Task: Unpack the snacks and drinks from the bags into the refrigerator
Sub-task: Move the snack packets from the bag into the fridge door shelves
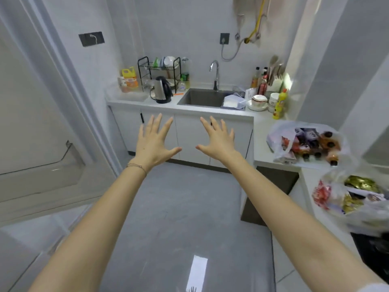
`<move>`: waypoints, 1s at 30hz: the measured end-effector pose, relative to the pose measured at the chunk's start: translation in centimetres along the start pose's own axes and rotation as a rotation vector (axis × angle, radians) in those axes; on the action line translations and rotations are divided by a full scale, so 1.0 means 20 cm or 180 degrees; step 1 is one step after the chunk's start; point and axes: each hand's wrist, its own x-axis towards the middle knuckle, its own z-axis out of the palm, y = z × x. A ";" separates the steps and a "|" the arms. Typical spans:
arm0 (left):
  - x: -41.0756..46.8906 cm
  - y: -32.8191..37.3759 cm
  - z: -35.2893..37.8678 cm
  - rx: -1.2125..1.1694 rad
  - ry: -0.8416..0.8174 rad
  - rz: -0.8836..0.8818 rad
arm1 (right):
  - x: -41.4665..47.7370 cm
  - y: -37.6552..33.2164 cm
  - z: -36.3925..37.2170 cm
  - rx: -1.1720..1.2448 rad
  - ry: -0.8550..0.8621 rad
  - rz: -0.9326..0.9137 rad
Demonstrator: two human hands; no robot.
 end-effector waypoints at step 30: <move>0.96 2.31 0.93 -0.0839 -0.0745 0.2190 | -0.50 2.21 -0.48 -0.0222 0.0384 0.2247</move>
